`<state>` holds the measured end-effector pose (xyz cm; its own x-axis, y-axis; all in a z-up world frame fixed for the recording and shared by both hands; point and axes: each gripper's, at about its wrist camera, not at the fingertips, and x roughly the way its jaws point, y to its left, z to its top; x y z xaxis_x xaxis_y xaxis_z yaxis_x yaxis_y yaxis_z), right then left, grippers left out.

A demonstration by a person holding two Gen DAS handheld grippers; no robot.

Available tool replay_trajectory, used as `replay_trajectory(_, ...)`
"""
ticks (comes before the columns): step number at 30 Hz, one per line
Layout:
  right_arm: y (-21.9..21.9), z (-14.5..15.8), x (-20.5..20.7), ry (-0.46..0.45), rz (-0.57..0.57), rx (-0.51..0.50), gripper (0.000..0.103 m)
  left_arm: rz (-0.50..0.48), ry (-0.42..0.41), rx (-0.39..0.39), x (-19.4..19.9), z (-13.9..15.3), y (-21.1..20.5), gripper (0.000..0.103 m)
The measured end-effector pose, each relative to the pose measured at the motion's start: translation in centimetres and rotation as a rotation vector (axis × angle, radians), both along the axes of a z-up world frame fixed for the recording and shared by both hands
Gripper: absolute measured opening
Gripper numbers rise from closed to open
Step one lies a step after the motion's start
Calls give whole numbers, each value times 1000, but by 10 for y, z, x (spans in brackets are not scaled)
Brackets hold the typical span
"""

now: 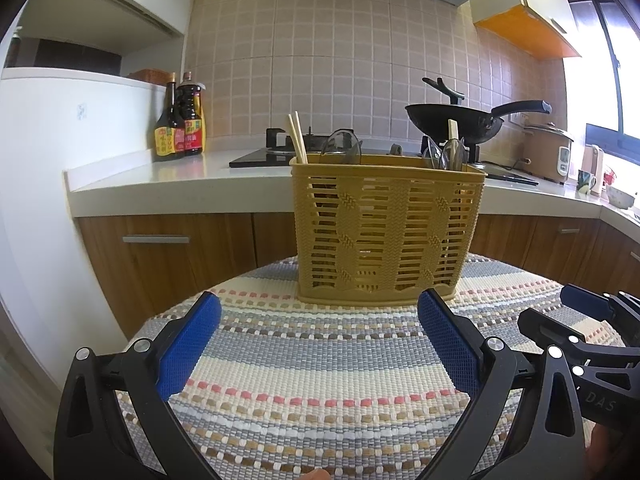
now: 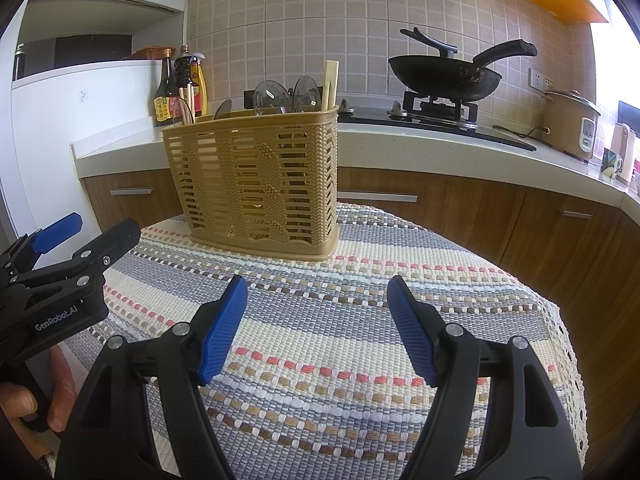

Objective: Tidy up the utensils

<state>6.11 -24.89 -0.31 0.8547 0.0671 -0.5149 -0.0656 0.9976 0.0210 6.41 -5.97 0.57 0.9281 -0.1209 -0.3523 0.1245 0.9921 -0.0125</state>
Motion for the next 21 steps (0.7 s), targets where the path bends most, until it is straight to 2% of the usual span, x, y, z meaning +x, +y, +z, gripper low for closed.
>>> replay_trajectory(15, 0, 0, 0, 1, -1, 2, 71, 2, 0, 4, 1, 0, 1, 95)
replay_trajectory(21, -1, -1, 0, 2, -2, 3, 71, 31, -24, 8, -4, 2, 2, 95)
